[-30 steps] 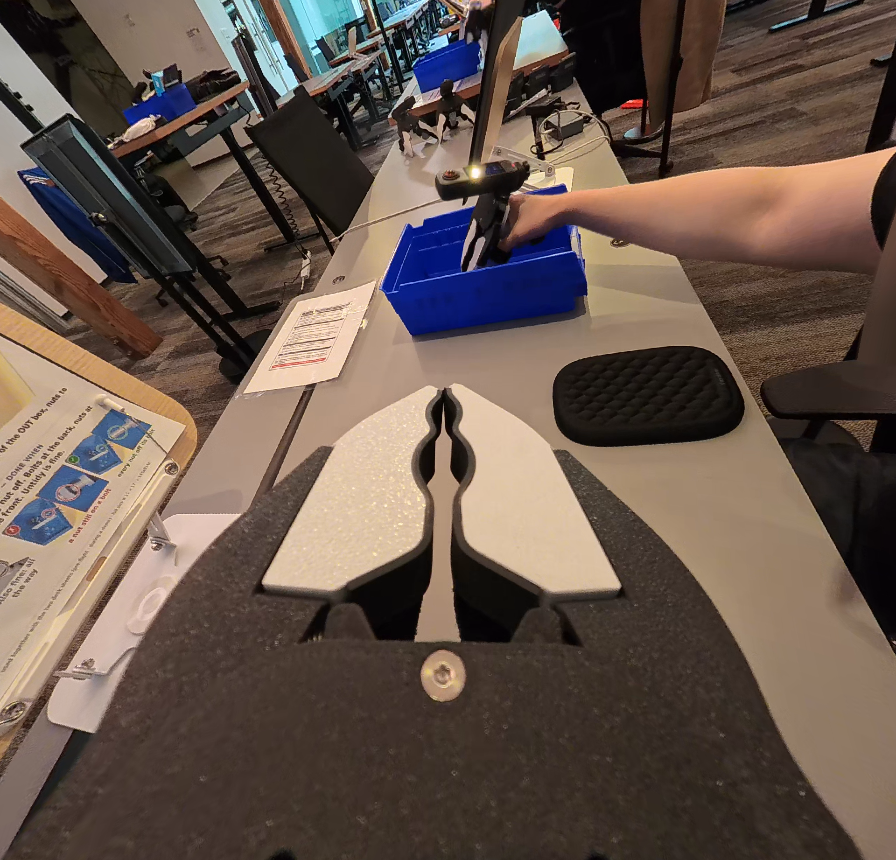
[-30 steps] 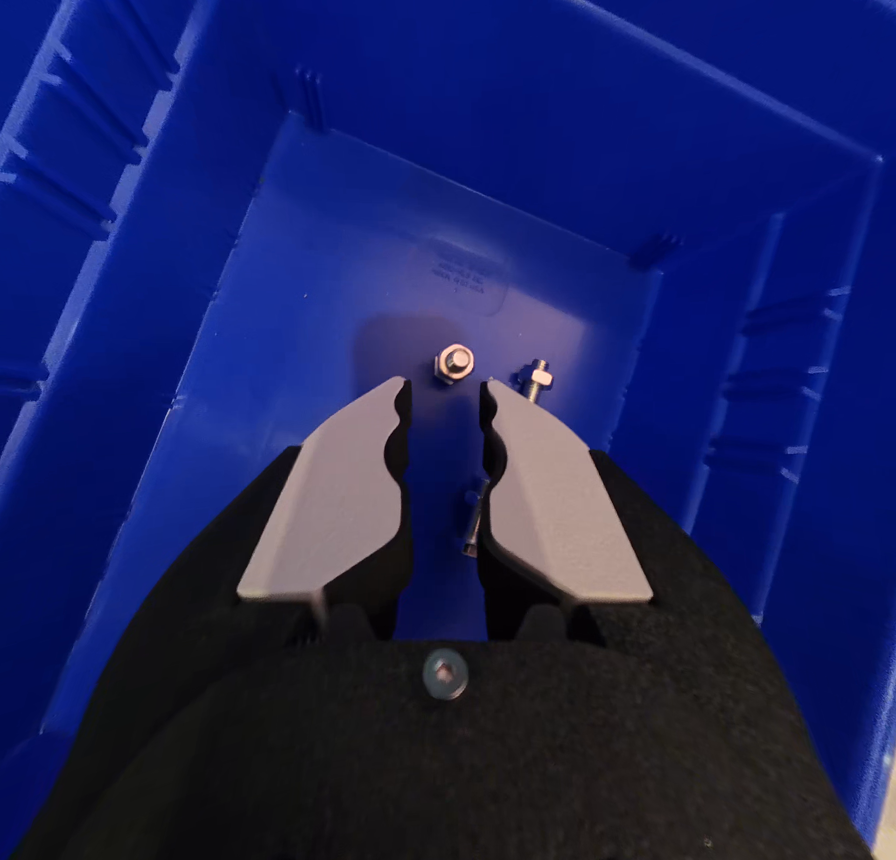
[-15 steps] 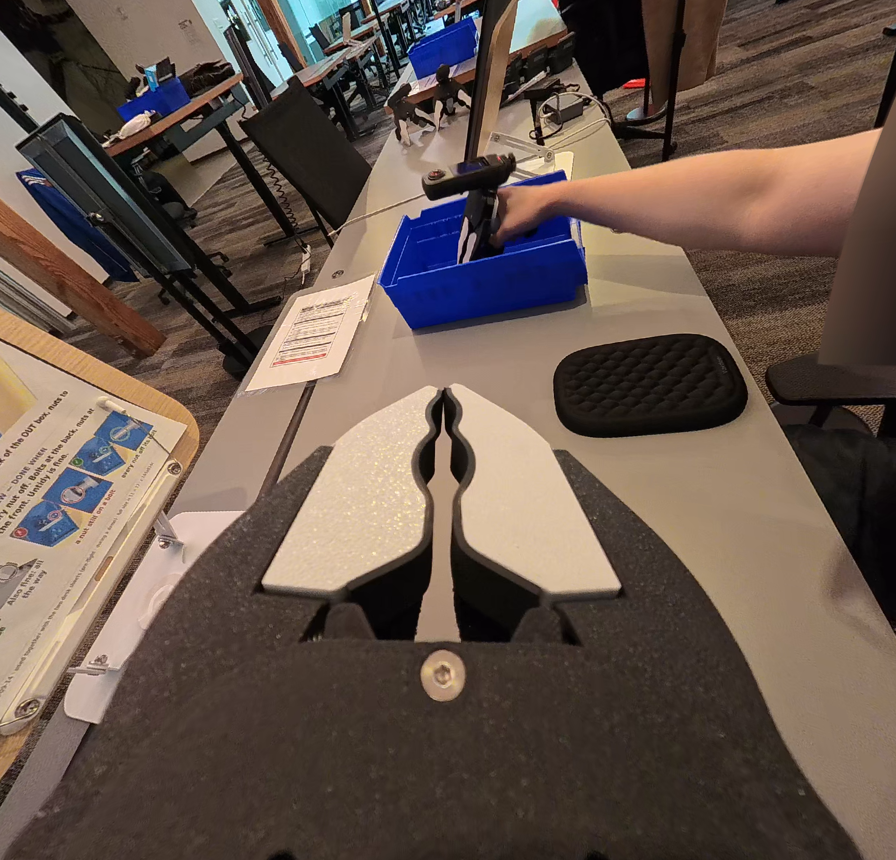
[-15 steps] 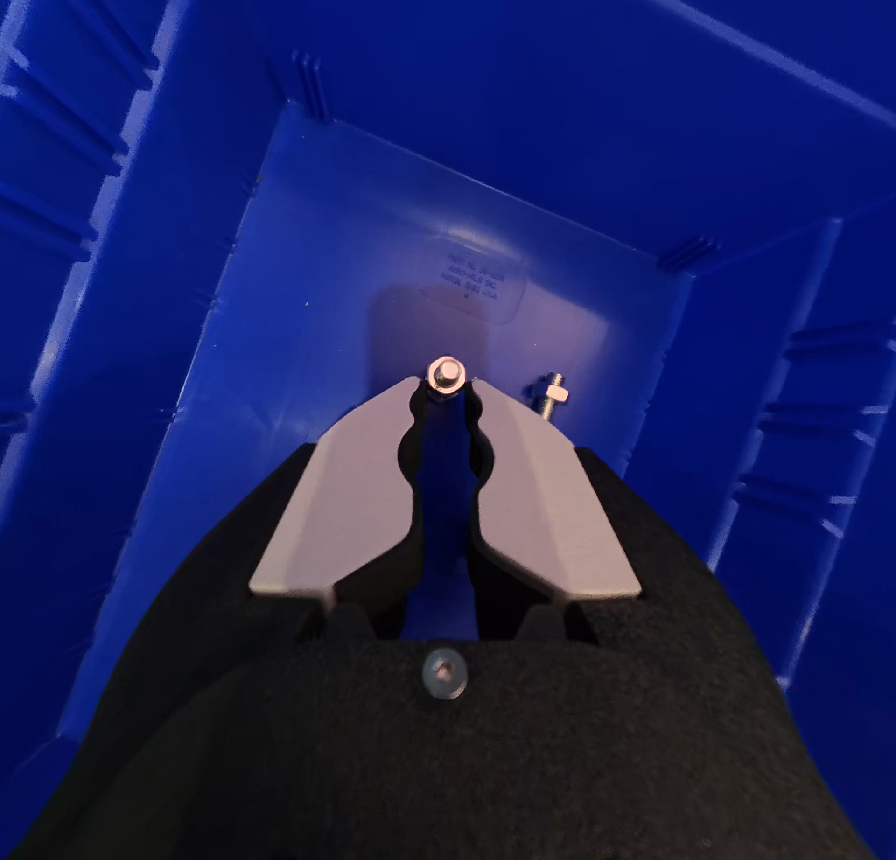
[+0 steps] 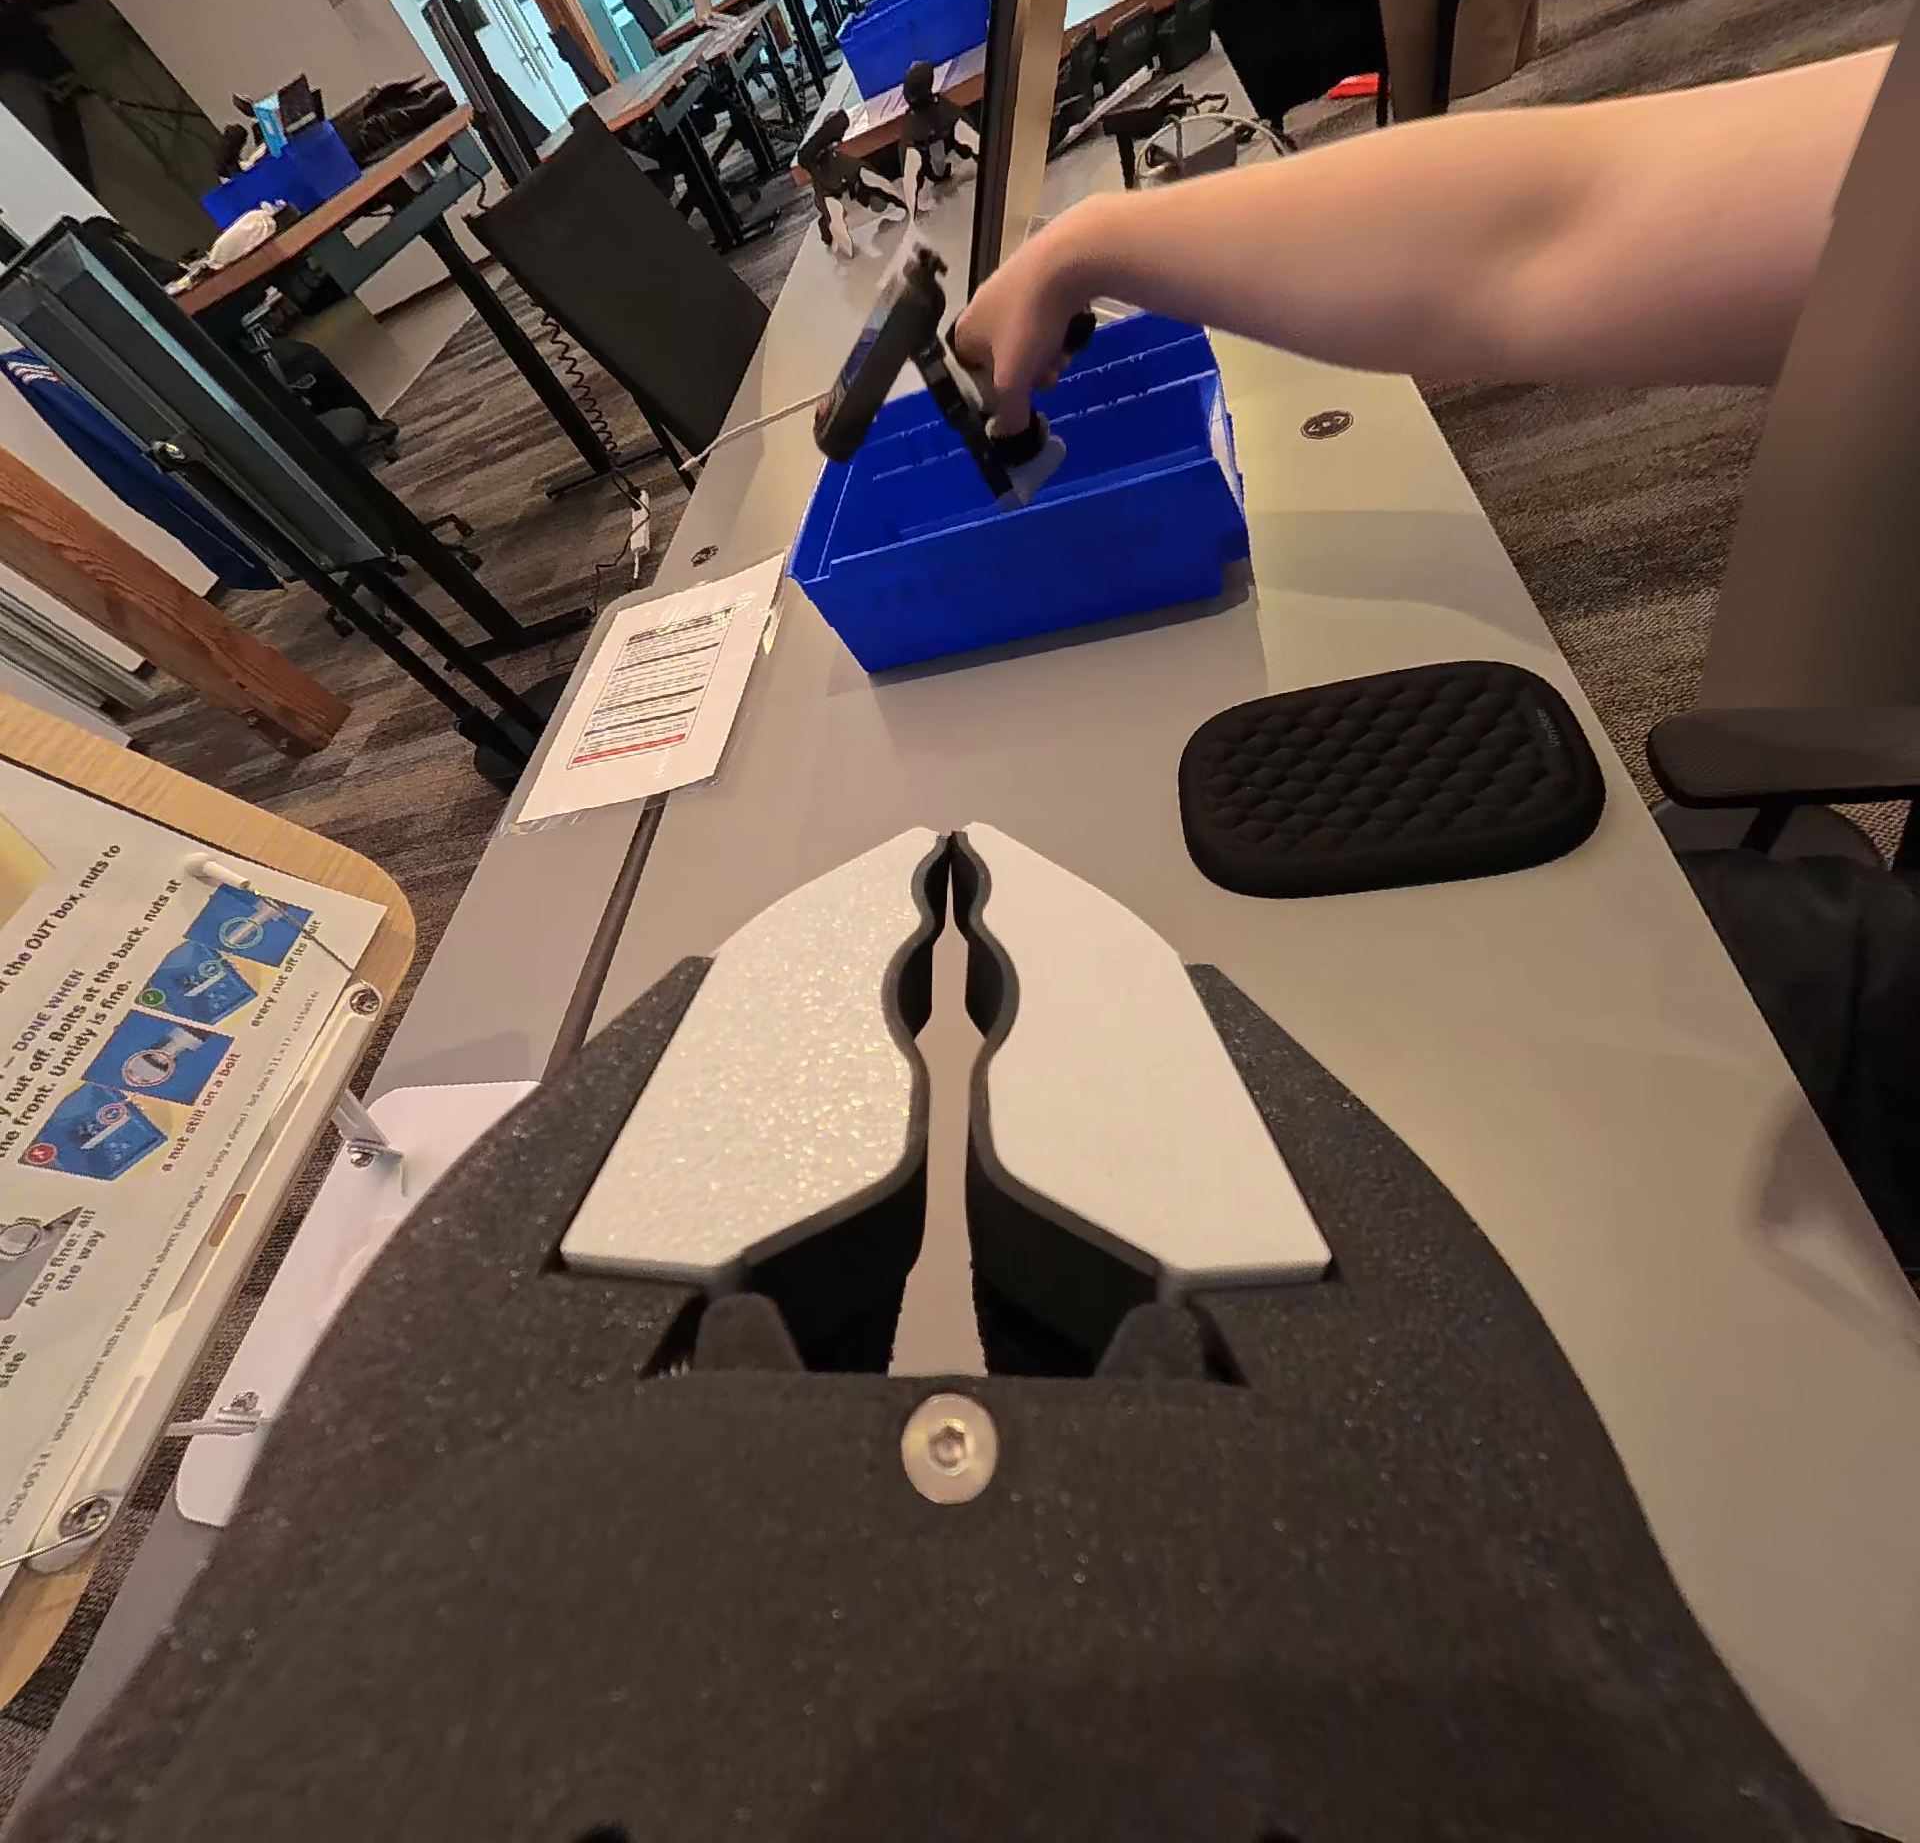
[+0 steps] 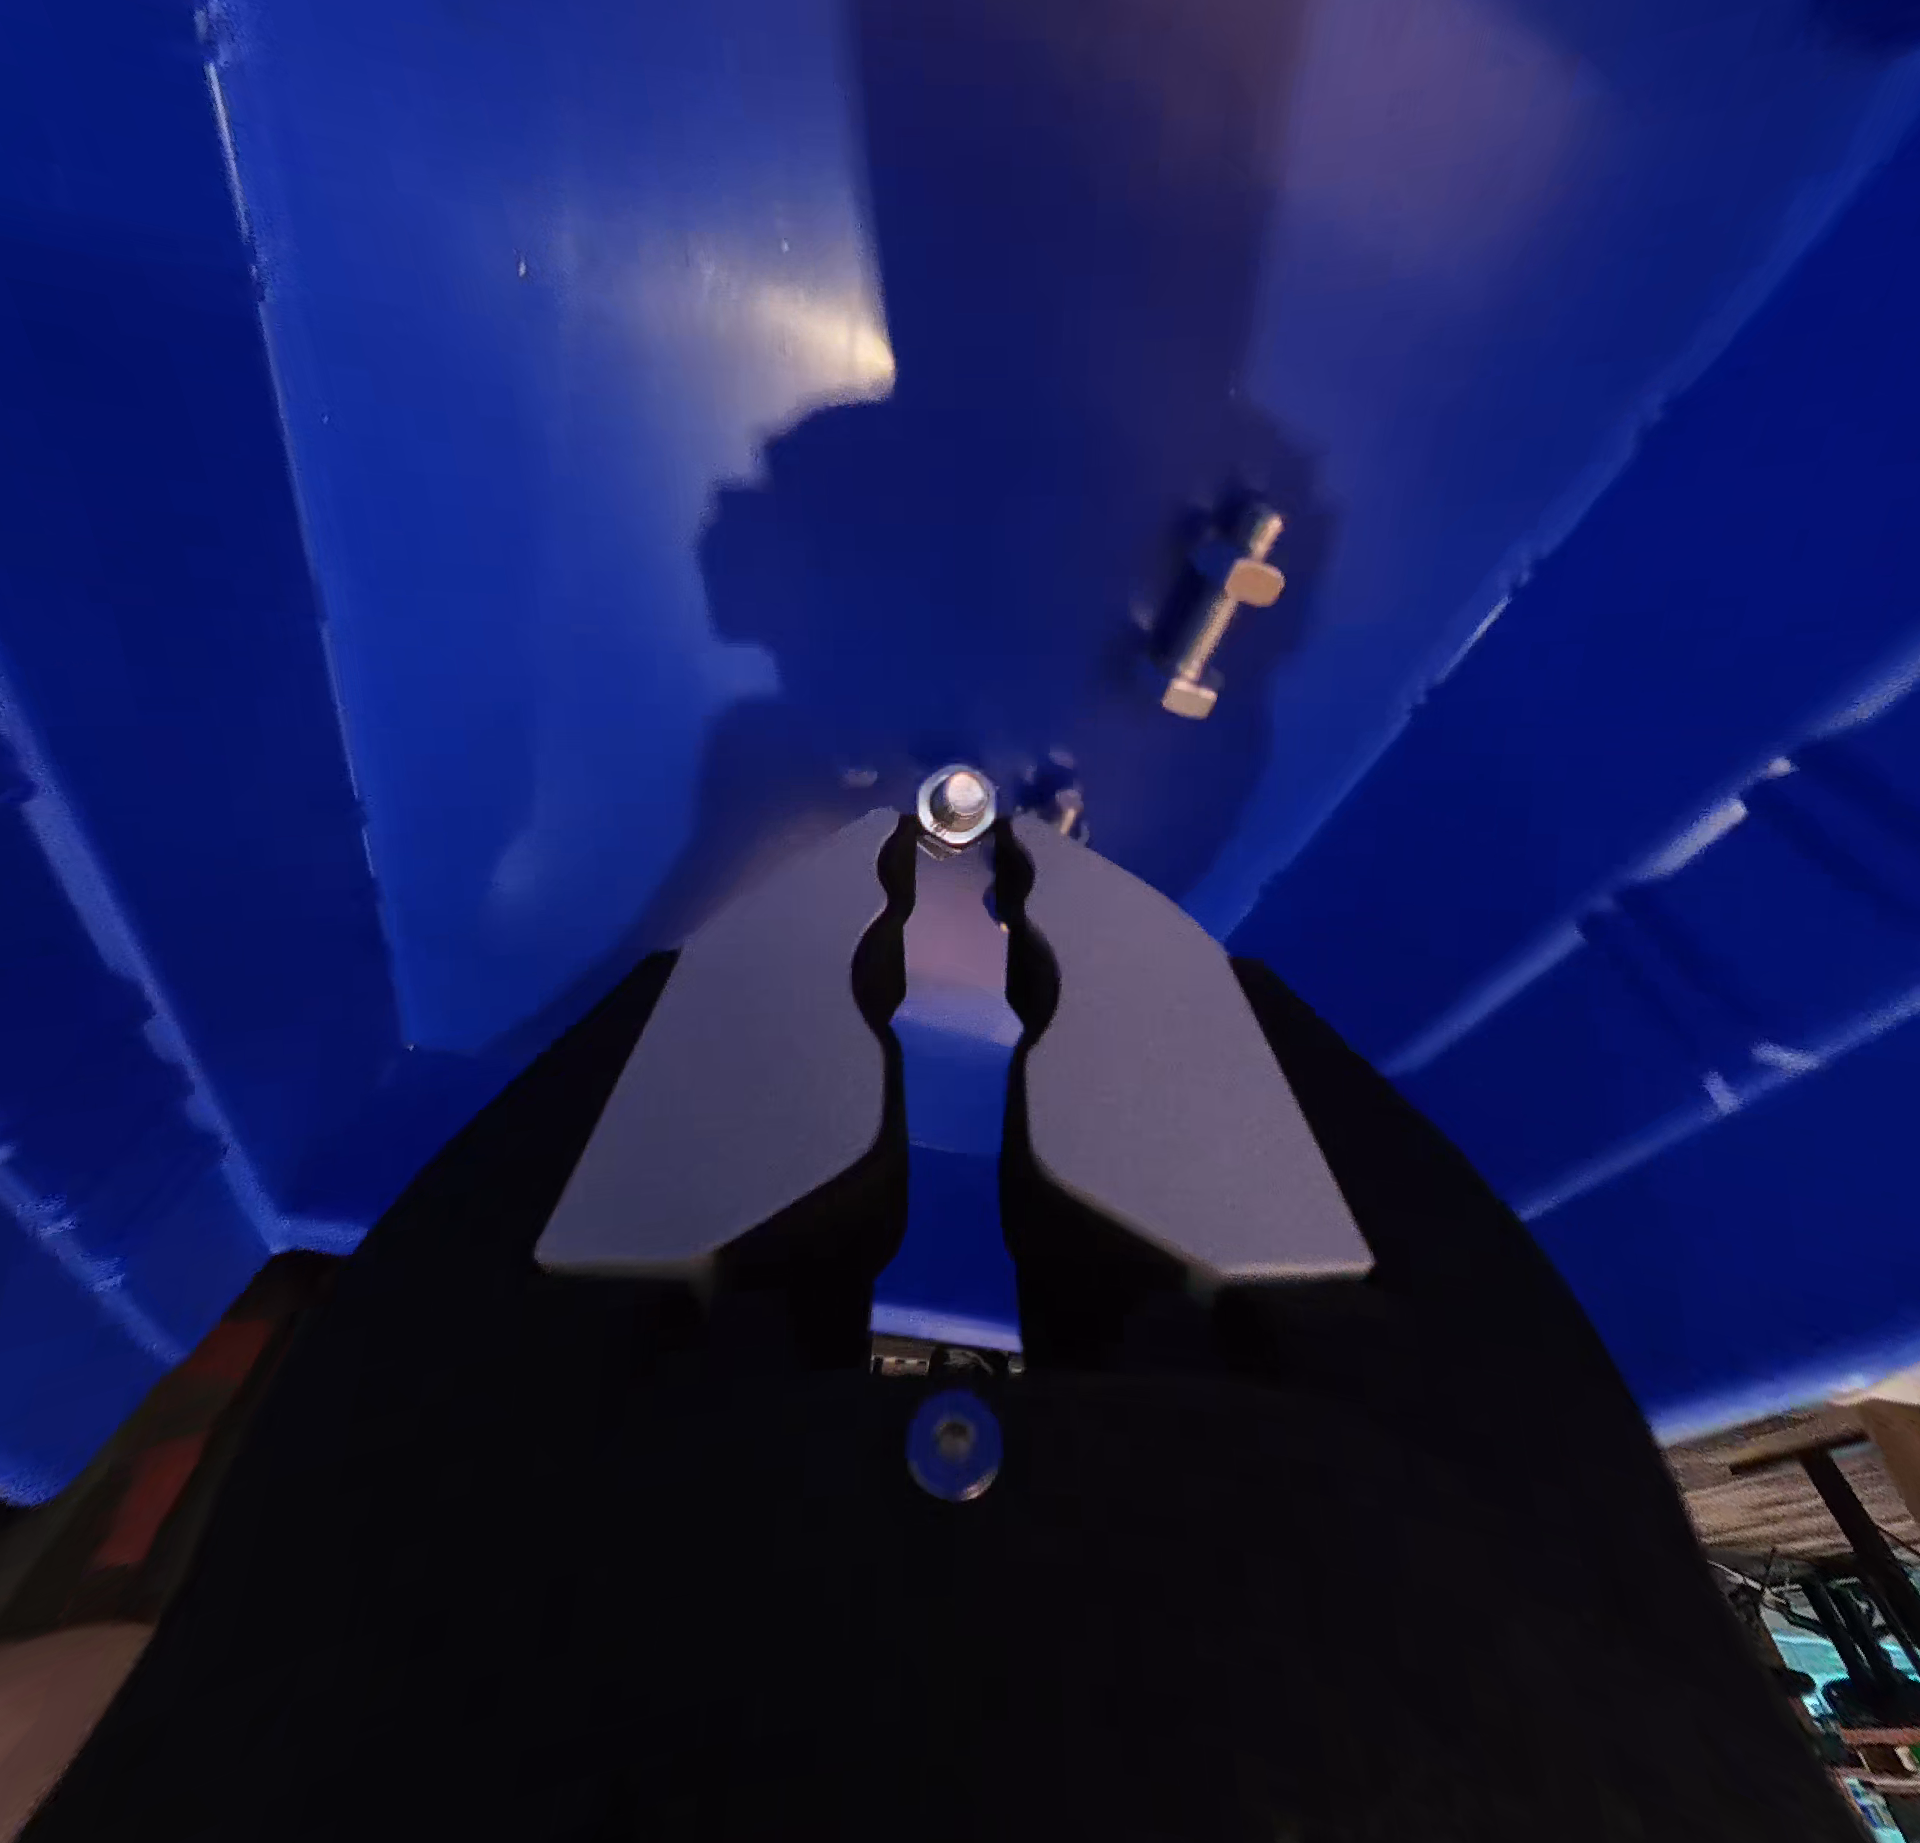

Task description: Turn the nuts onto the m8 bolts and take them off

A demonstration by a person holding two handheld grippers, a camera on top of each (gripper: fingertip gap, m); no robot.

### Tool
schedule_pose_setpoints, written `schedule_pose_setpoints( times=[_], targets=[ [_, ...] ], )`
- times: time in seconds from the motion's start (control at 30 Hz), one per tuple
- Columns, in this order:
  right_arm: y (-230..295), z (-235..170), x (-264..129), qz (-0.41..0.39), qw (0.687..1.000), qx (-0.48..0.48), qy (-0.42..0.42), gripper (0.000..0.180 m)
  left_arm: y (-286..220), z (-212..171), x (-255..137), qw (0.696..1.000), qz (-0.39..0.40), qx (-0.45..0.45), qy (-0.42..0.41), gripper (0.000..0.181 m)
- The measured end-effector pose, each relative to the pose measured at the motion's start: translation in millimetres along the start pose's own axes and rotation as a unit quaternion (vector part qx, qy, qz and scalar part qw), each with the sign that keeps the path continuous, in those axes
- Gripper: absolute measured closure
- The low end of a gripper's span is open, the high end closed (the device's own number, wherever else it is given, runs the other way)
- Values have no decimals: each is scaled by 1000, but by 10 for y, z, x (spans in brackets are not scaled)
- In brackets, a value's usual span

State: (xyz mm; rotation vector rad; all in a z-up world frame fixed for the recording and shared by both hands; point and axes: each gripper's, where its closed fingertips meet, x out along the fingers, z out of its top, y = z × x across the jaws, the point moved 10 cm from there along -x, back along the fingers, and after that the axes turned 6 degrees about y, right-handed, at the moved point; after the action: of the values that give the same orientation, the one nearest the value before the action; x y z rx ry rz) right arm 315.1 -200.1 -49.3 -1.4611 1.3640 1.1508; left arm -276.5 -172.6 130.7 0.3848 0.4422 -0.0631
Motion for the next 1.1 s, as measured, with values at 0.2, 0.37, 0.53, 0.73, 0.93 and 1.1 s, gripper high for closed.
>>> schedule_pose_setpoints(
  times=[0.2, 0.37, 0.53, 0.73, 0.93, 1.1],
  targets=[
    [17, 112, 17, -8, 1000, -6, -13, 165, 10, -7, -6, 1000, 1, -1, 0, 181],
    [21, 143, 47, -3, 999, -12, -31, 165, 12, -6, -1, 1000, 0, -1, 0, 181],
    [4, 132, 78, 3, 998, -14, -60, 166, 8, -7, 17, 1000, -2, -1, 2, 181],
    [-136, 152, 41, -18, 990, 29, -140, 166, 0, -12, 59, 1000, -5, 1, 9, 181],
    [-144, 177, 104, -18, 989, 26, -143, 166, -1, -18, 82, 1000, -7, 1, 13, 181],
    [-88, 103, -59, -19, 981, 10, -194, 160, 1, -21, 78, 1000, -6, -1, 14, 181]
  ],
)
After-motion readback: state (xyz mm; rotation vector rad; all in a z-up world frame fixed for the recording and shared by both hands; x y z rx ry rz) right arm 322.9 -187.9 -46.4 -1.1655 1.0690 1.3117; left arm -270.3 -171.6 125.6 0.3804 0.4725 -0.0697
